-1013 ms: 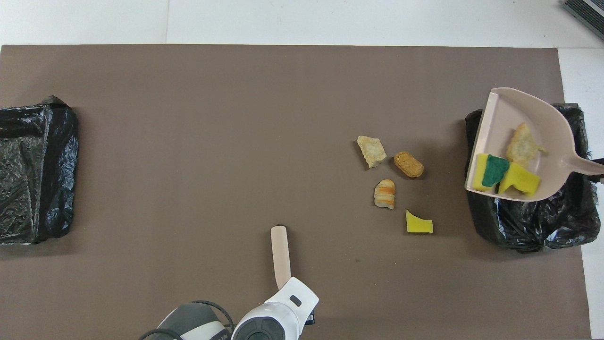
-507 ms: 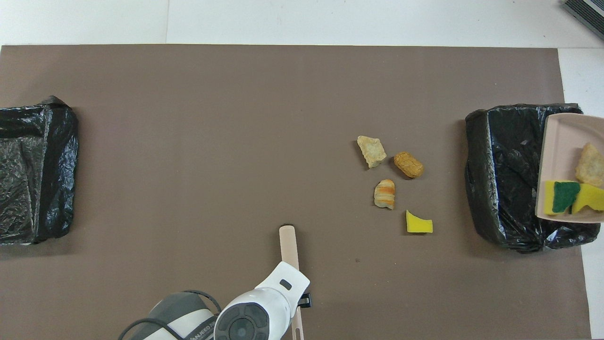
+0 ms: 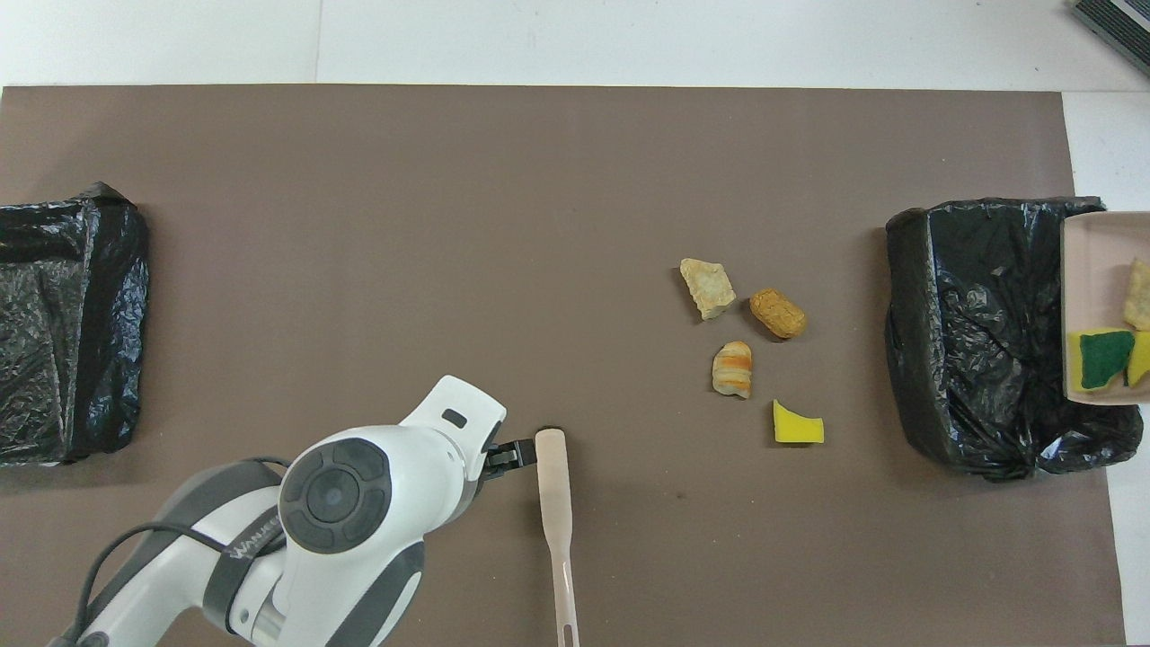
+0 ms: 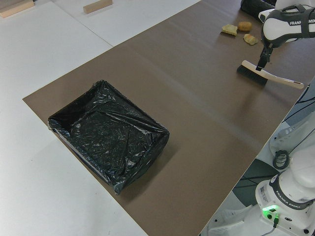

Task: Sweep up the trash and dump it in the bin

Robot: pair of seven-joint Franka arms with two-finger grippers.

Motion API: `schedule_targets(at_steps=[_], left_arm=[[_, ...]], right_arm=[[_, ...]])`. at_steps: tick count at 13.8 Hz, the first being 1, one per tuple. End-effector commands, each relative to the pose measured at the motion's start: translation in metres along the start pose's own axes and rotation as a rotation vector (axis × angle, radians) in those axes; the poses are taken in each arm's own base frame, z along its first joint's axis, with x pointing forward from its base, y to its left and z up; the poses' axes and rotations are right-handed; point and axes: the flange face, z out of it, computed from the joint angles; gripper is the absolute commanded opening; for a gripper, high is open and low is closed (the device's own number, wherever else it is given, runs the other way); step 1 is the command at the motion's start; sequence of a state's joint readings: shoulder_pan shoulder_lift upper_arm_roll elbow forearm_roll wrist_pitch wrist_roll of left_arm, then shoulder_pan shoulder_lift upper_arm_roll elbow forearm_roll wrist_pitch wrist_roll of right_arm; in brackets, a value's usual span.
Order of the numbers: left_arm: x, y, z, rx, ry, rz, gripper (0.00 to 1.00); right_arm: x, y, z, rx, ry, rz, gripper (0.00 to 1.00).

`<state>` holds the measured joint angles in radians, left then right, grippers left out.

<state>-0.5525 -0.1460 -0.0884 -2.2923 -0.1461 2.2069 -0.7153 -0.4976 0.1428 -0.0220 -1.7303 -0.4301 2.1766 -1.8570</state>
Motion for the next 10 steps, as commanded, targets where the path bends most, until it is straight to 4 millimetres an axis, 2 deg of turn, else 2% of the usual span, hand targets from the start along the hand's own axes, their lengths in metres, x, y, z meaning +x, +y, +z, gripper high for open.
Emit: schedule_targets(at_steps=[1,4,6,8,10], left_arm=[[0.057,-0.02,-0.005,0.028,-0.012,0.099,1.0],[0.112,-0.069,-0.028,0.022,-0.007,0.197,1.0],[0.14,-0.11,-0.057,0.023,-0.028,0.277,1.0],[0.157,-0.139,-0.08,0.019,-0.03,0.332,1.0],[0.17,-0.174,-0.105,0.016,-0.011,0.273,1.0]], right_arm=[[0.016,0.01,-0.008,-0.019,-0.111,-0.097,0.0],[0.03,0.015,-0.012,-0.016,-0.182,-0.152,0.0],[0.032,0.014,-0.012,-0.004,-0.224,-0.194,0.0],[0.04,0.013,-0.013,-0.003,-0.271,-0.25,0.0],[0.044,0.015,-0.015,0.002,-0.306,-0.274,0.0]])
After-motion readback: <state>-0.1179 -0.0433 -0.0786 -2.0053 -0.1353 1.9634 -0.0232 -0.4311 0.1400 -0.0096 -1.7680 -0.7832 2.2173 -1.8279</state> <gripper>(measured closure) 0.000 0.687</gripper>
